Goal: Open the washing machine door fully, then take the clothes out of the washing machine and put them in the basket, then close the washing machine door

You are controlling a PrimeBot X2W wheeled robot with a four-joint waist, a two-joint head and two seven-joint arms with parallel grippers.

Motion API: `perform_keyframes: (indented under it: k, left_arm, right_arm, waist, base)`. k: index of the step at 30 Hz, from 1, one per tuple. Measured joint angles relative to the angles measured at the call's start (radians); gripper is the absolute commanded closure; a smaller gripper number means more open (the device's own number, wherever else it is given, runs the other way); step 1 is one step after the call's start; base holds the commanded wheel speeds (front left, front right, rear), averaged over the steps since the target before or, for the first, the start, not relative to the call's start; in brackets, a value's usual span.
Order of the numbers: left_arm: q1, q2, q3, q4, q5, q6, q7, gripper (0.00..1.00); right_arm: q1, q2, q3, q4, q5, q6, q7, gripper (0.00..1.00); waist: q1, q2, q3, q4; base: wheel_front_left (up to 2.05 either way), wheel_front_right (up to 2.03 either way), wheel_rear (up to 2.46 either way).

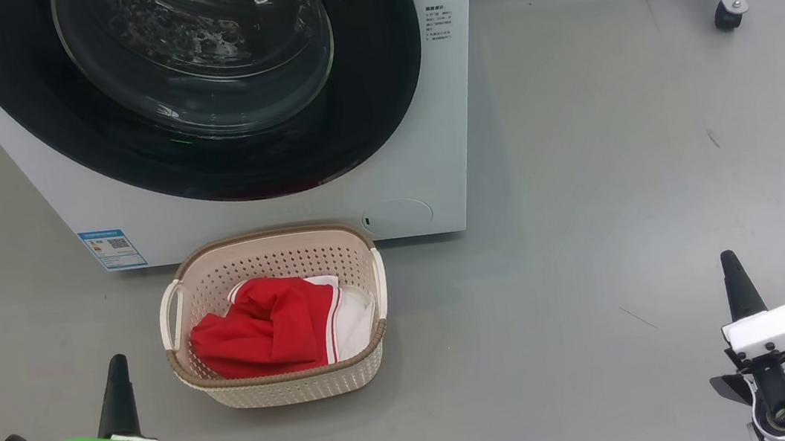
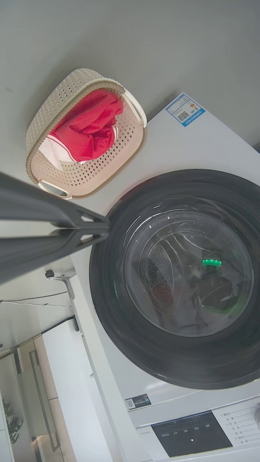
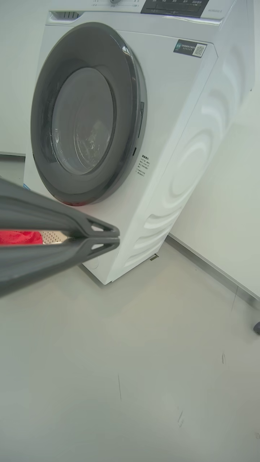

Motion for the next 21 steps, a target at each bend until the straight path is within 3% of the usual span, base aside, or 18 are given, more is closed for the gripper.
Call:
perform_keyframes:
  k: [21]
  left_arm:
    - [0.000,0.000,0.027,-0.011,-0.252,0.000,0.077,1.00]
  right_arm:
    - [-0.001,-0.003,-0.047,0.013,0.288,0.035,0.068,1.00]
  waist:
    - [0.0000,0.0000,-0.024,-0.004]
  base:
    - [0.00,0.00,0.00]
